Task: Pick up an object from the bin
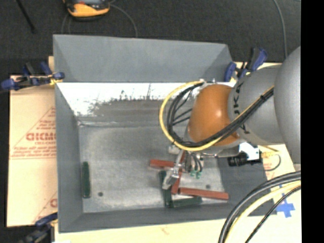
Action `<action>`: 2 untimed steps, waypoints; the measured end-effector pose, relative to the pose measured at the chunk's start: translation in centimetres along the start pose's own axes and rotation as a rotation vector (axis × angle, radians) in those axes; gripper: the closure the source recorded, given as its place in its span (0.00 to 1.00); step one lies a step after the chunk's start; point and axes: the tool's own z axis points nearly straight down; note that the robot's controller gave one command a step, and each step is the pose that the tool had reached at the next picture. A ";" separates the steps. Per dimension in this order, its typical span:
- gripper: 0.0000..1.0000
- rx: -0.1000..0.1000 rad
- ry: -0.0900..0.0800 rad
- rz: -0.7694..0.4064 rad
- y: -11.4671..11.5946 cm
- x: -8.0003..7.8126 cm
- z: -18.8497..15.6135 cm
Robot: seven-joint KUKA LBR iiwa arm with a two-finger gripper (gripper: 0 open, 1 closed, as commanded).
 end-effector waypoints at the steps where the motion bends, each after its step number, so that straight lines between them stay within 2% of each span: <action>1: 0.00 0.000 -0.001 0.115 0.5 0.7 2.1; 2: 1.00 0.002 0.017 0.097 1.9 -2.2 2.9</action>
Offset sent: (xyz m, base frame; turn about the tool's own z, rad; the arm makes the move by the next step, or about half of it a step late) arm 0.0259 0.0112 -0.0371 0.1018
